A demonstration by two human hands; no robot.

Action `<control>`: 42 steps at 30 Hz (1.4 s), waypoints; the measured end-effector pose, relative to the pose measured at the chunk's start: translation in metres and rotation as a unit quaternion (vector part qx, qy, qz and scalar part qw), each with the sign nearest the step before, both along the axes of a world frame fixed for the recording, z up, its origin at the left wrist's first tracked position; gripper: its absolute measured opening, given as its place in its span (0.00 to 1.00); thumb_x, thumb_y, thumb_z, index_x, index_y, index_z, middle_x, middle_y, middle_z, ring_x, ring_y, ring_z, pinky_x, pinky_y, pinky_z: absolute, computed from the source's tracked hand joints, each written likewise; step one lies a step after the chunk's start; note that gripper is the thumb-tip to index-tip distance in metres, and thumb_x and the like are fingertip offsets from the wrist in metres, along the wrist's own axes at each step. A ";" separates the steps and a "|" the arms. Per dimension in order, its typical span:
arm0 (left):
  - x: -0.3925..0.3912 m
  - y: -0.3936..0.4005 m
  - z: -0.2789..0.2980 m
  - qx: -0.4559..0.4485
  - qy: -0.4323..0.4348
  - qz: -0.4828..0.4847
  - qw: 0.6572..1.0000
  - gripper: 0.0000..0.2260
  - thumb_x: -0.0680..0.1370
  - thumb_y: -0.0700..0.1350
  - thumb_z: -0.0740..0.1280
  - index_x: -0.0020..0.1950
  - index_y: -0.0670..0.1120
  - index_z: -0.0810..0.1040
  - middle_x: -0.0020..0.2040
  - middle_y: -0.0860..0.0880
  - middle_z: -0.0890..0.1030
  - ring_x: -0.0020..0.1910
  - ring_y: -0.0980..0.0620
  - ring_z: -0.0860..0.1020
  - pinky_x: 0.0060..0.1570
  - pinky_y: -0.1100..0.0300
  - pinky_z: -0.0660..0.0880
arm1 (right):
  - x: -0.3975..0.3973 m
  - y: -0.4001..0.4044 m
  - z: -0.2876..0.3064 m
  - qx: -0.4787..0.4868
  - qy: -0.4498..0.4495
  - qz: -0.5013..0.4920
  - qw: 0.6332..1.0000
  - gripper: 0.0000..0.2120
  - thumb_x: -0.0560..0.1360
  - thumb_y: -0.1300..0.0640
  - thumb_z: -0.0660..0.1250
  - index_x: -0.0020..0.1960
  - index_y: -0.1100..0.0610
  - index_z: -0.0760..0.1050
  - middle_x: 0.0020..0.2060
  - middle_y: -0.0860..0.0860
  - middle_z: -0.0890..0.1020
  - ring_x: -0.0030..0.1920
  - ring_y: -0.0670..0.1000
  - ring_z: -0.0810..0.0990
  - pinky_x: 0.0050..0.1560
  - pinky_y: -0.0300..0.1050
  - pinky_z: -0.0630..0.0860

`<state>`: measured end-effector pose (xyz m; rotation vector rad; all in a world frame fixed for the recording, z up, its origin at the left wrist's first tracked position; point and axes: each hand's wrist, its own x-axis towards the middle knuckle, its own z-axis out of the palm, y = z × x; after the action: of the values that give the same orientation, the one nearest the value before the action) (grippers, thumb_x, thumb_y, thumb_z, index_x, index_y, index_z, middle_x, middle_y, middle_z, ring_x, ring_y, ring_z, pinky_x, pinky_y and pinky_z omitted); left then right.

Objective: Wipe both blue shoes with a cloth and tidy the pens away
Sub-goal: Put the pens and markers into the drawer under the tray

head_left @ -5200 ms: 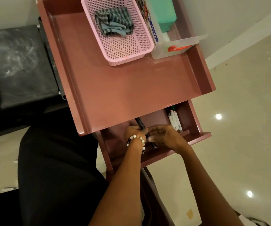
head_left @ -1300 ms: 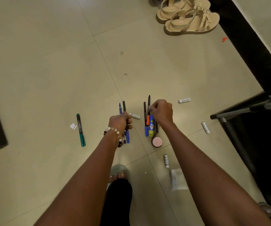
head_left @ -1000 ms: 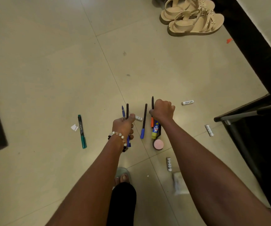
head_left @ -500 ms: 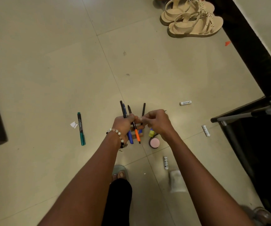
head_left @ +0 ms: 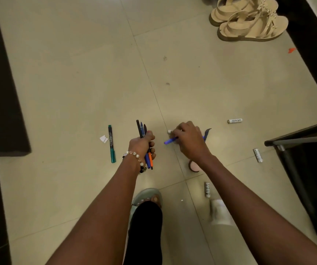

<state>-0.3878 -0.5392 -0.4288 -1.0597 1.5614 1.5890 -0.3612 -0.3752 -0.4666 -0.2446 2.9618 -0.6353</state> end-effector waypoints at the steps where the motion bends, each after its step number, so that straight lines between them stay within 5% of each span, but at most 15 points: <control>1: -0.001 -0.002 0.002 0.003 0.007 -0.002 1.000 0.12 0.80 0.51 0.64 0.45 0.43 0.77 0.34 0.48 0.76 0.29 0.52 0.72 0.29 0.61 0.72 | -0.002 -0.004 0.016 -0.090 -0.017 -0.072 0.993 0.07 0.70 0.64 0.72 0.48 0.57 0.80 0.43 0.51 0.80 0.46 0.52 0.74 0.43 0.47 0.67; 4: -0.004 -0.008 0.013 0.032 0.023 -0.022 0.999 0.18 0.80 0.57 0.61 0.49 0.43 0.79 0.44 0.46 0.82 0.39 0.49 0.80 0.38 0.56 0.76 | -0.011 -0.023 0.068 -0.341 -0.071 -0.268 0.898 0.06 0.74 0.60 0.70 0.51 0.57 0.78 0.40 0.49 0.81 0.41 0.46 0.79 0.41 0.36 0.74; 6: -0.004 -0.016 0.022 0.088 0.012 -0.023 0.996 0.24 0.78 0.63 0.59 0.54 0.44 0.79 0.49 0.45 0.84 0.47 0.46 0.83 0.46 0.52 0.78 | -0.017 -0.042 0.089 -0.407 -0.103 -0.304 0.855 0.07 0.72 0.59 0.72 0.49 0.55 0.78 0.38 0.50 0.83 0.38 0.46 0.81 0.40 0.38 0.78; 10: -0.011 -0.042 0.036 0.157 0.011 0.008 0.988 0.25 0.76 0.66 0.58 0.53 0.46 0.80 0.43 0.46 0.84 0.42 0.46 0.83 0.48 0.50 0.77 | -0.031 -0.088 0.101 -0.406 -0.156 -0.283 0.855 0.08 0.71 0.60 0.73 0.48 0.60 0.79 0.38 0.55 0.83 0.35 0.50 0.83 0.37 0.45 0.82; 14: -0.013 -0.084 0.036 0.124 0.043 0.085 0.988 0.15 0.78 0.56 0.65 0.46 0.44 0.76 0.35 0.48 0.76 0.27 0.53 0.74 0.31 0.59 0.73 | -0.044 -0.127 0.089 -0.382 -0.115 -0.291 0.869 0.05 0.73 0.59 0.70 0.45 0.61 0.80 0.35 0.54 0.83 0.34 0.53 0.83 0.42 0.50 0.81; 16: -0.010 -0.110 0.031 0.069 0.047 0.115 0.990 0.11 0.80 0.51 0.65 0.43 0.45 0.74 0.32 0.49 0.72 0.23 0.54 0.70 0.27 0.63 0.70 | -0.046 -0.144 0.069 -0.309 -0.096 -0.265 0.908 0.04 0.74 0.64 0.66 0.46 0.61 0.80 0.38 0.55 0.83 0.39 0.55 0.82 0.44 0.51 0.79; 19: -0.005 -0.149 0.023 -0.004 0.056 0.148 0.987 0.10 0.81 0.48 0.63 0.43 0.45 0.74 0.31 0.50 0.72 0.23 0.54 0.69 0.26 0.63 0.69 | -0.038 -0.175 0.033 -0.087 -0.170 0.016 0.982 0.14 0.75 0.67 0.61 0.59 0.61 0.76 0.53 0.58 0.78 0.53 0.58 0.76 0.51 0.50 0.74; 21: -0.001 -0.168 0.018 -0.028 0.052 0.157 0.986 0.09 0.81 0.46 0.62 0.43 0.44 0.75 0.31 0.50 0.72 0.24 0.53 0.69 0.27 0.62 0.70 | -0.031 -0.193 0.013 0.046 -0.186 0.203 0.960 0.17 0.76 0.66 0.60 0.65 0.59 0.70 0.61 0.58 0.72 0.60 0.59 0.71 0.51 0.52 0.74; 24: 0.004 -0.182 0.011 -0.037 0.039 0.159 0.986 0.10 0.83 0.45 0.60 0.44 0.44 0.75 0.34 0.49 0.73 0.28 0.52 0.70 0.32 0.58 0.71 | -0.023 -0.200 -0.010 0.157 -0.121 0.266 0.943 0.16 0.78 0.62 0.60 0.65 0.60 0.69 0.66 0.58 0.67 0.62 0.58 0.69 0.48 0.51 0.74; 27: 0.007 -0.179 0.006 -0.029 0.029 0.169 0.985 0.10 0.83 0.45 0.59 0.45 0.44 0.76 0.35 0.49 0.74 0.30 0.51 0.71 0.33 0.57 0.71 | -0.013 -0.193 -0.021 0.189 -0.048 0.273 0.942 0.13 0.63 0.63 0.74 0.47 0.59 0.79 0.48 0.55 0.80 0.46 0.55 0.79 0.33 0.43 0.76; 30: 0.011 -0.166 0.004 -0.020 0.015 0.160 0.987 0.10 0.83 0.44 0.59 0.45 0.44 0.76 0.35 0.49 0.74 0.31 0.50 0.71 0.34 0.56 0.71 | 0.000 -0.170 -0.029 0.215 -0.057 0.302 0.927 0.09 0.68 0.64 0.71 0.48 0.61 0.79 0.47 0.56 0.79 0.49 0.56 0.79 0.40 0.45 0.78; 34: 0.012 -0.137 0.019 -0.006 0.019 0.118 0.993 0.10 0.83 0.43 0.59 0.45 0.44 0.76 0.36 0.48 0.75 0.31 0.50 0.72 0.33 0.56 0.71 | 0.005 -0.138 -0.009 0.086 -0.011 0.254 0.963 0.09 0.66 0.67 0.73 0.45 0.60 0.78 0.41 0.55 0.79 0.42 0.55 0.77 0.37 0.49 0.76; 37: 0.008 -0.111 0.052 0.004 0.044 0.078 0.996 0.10 0.83 0.40 0.57 0.45 0.44 0.76 0.38 0.47 0.76 0.32 0.49 0.74 0.35 0.55 0.72 | 0.004 -0.126 0.038 -0.131 -0.044 0.011 0.990 0.07 0.72 0.65 0.69 0.50 0.59 0.75 0.43 0.52 0.80 0.44 0.54 0.76 0.41 0.49 0.72; 39: 0.001 -0.092 0.085 0.014 0.069 0.047 0.996 0.11 0.83 0.37 0.56 0.46 0.44 0.76 0.40 0.47 0.78 0.34 0.48 0.77 0.37 0.53 0.74 | 0.007 -0.111 0.090 -0.296 -0.118 -0.162 0.934 0.07 0.77 0.62 0.64 0.55 0.59 0.71 0.43 0.52 0.81 0.44 0.53 0.79 0.44 0.47 0.74; 42: -0.005 -0.058 0.144 0.035 0.104 -0.014 0.994 0.09 0.82 0.34 0.56 0.50 0.43 0.75 0.43 0.45 0.80 0.38 0.47 0.80 0.40 0.51 0.76 | 0.024 -0.072 0.171 -0.433 -0.106 -0.296 0.845 0.06 0.78 0.59 0.63 0.55 0.56 0.71 0.39 0.55 0.82 0.38 0.50 0.80 0.41 0.42 0.78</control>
<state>-0.3929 -0.5975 -0.2846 -0.8539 1.6339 1.7681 -0.3377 -0.4476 -0.2960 0.6706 2.2849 -1.8924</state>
